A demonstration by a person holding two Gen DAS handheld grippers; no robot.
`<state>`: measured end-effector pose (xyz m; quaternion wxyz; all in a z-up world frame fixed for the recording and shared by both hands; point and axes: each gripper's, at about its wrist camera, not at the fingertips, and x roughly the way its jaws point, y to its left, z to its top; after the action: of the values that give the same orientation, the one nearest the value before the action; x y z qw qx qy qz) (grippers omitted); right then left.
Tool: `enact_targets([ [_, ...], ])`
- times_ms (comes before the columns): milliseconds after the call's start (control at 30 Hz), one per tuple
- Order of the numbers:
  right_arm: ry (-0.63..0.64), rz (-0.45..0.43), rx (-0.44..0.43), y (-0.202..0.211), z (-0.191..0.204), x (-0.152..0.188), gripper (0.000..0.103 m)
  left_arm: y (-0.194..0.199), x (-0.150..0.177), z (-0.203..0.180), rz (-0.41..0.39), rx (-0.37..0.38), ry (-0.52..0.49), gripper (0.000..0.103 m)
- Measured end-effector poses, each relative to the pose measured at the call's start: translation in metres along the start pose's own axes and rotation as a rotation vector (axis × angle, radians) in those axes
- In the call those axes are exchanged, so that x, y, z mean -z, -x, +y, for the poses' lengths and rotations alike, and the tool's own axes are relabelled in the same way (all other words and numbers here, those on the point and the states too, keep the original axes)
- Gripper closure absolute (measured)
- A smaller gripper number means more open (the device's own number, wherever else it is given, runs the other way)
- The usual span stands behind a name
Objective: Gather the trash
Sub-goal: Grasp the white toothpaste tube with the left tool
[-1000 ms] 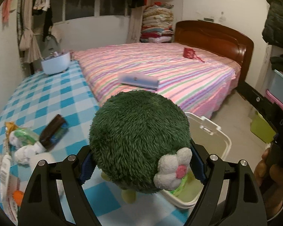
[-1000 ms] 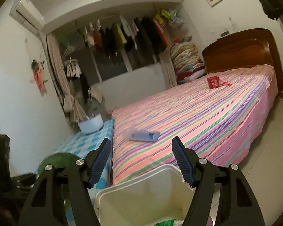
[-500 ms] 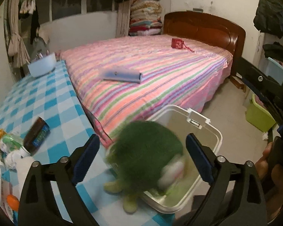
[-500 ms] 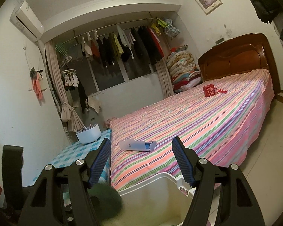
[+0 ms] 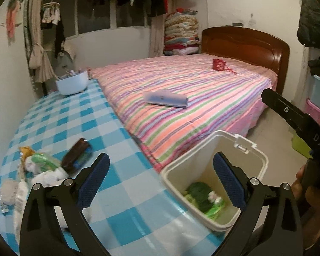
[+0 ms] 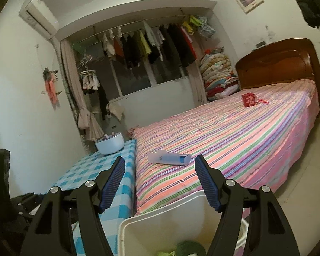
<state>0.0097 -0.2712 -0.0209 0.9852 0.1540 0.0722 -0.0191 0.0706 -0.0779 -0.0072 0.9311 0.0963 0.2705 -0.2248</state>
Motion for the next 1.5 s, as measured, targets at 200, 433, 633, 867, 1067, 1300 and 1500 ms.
enact_targets([
  [200, 0.045, 0.041, -0.074, -0.011, 0.027, 0.006, 0.029, 0.015, 0.013, 0.025, -0.006, -0.085, -0.029, 0.007],
  [433, 0.08, 0.104, -0.156, -0.028, 0.064, 0.017, 0.028, 0.032, 0.027, 0.071, 0.006, -0.269, -0.031, 0.007],
  [633, 0.11, 0.138, -0.206, -0.039, 0.091, 0.028, 0.028, 0.027, 0.044, 0.122, 0.129, -0.466, -0.02, 0.007],
  [867, 0.129, 0.177, -0.256, -0.046, 0.116, 0.039, 0.028, 0.004, 0.069, 0.17, 0.312, -0.527, 0.021, 0.007],
  [1067, 0.146, 0.2, -0.296, -0.05, 0.135, 0.046, 0.028, -0.014, 0.084, 0.197, 0.418, -0.461, 0.096, 0.007],
  [1300, 0.157, 0.226, -0.33, -0.055, 0.151, 0.053, 0.028, -0.018, 0.09, 0.217, 0.452, -0.387, 0.201, 0.027],
  [1500, 0.169, 0.247, -0.349, -0.059, 0.163, 0.057, 0.028, -0.001, 0.088, 0.242, 0.401, -0.372, 0.305, 0.061],
])
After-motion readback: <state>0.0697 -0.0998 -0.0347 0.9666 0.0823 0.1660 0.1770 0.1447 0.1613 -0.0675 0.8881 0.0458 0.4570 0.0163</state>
